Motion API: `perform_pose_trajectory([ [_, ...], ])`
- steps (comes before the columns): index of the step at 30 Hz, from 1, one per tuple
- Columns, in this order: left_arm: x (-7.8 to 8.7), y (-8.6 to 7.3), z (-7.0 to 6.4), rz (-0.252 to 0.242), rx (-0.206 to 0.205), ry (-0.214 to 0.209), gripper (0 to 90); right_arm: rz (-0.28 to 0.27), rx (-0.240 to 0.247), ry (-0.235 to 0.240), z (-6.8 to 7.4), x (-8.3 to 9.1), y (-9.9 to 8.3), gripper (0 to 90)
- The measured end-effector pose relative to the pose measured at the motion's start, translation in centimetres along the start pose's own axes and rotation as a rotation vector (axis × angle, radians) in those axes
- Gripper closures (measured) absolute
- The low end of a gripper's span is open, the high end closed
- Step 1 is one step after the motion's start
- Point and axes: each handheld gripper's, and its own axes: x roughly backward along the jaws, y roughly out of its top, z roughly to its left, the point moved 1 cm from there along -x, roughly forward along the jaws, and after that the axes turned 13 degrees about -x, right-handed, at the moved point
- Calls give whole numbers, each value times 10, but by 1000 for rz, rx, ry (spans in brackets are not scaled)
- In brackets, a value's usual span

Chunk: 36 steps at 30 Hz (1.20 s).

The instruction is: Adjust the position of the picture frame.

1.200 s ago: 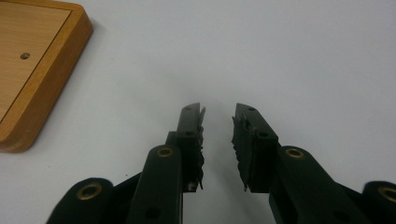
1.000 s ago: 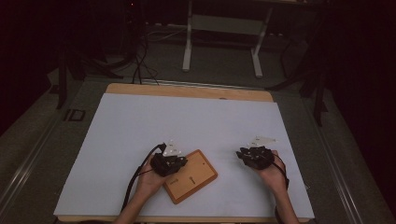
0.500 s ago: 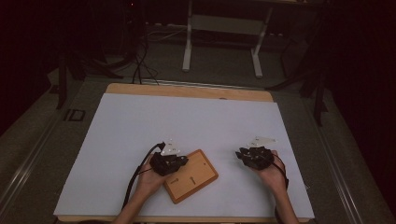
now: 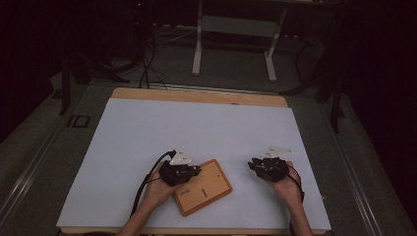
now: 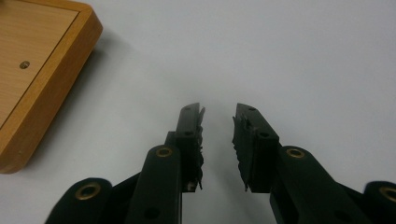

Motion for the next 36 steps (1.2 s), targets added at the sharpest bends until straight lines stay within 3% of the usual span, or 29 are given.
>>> perform_pose_trajectory([
  [6,3,3,4,-9,2,-12,846,-16,-23,48,6,1,-1,701],
  [9,3,5,7,-13,-1,-16,846,-33,-49,112,12,1,0,702],
  [13,1,10,9,-10,-10,-22,846,-23,-21,123,21,-1,-1,722],
  [18,-3,17,15,-12,-16,-28,846,-12,24,118,31,-1,-3,891],
  [25,-8,26,22,-1,-32,-38,846,-6,43,170,38,-2,-3,897],
  [36,-24,35,34,12,-27,-60,845,15,42,185,41,-4,-6,898],
])
